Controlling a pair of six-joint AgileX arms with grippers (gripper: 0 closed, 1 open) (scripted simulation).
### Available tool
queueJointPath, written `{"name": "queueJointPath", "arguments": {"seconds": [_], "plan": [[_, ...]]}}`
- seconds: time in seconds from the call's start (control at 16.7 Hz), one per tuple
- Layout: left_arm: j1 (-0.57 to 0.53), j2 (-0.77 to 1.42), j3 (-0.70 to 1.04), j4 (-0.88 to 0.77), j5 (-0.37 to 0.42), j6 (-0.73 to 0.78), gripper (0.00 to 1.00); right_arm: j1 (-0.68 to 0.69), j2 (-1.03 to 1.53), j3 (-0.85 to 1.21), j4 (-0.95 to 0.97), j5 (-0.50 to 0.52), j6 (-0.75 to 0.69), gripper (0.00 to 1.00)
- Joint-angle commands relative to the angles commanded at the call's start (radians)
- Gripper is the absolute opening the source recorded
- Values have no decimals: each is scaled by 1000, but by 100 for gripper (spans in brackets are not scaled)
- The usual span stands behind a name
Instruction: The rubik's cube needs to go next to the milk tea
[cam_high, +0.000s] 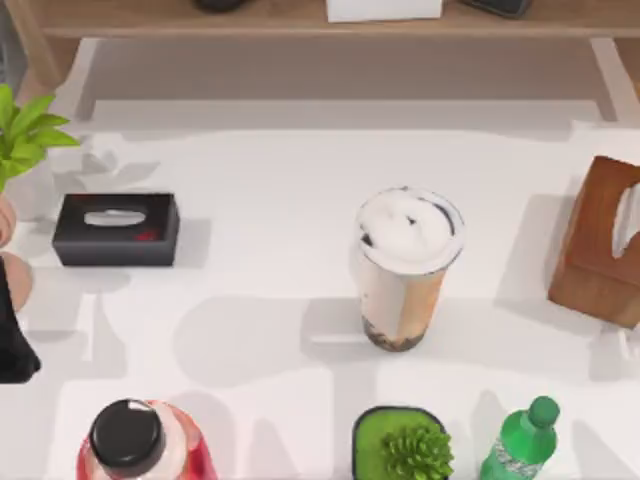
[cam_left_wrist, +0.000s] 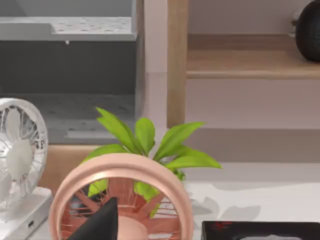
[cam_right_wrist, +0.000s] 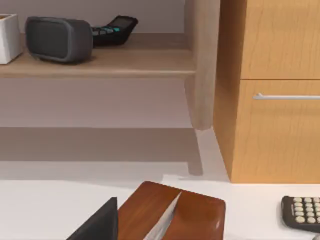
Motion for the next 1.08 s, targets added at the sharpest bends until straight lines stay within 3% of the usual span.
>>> {"name": "queueJointPath", "arguments": {"seconds": [0.24, 0.42, 1.08], "plan": [[-13, 31, 31, 6, -10, -1, 100, 0, 0, 0, 0, 0, 0, 100], [-63, 158, 157, 29, -49, 4, 100, 0, 0, 0, 0, 0, 0, 100], [-395, 1185, 1127, 133, -300, 59, 100, 0, 0, 0, 0, 0, 0, 100]]}}
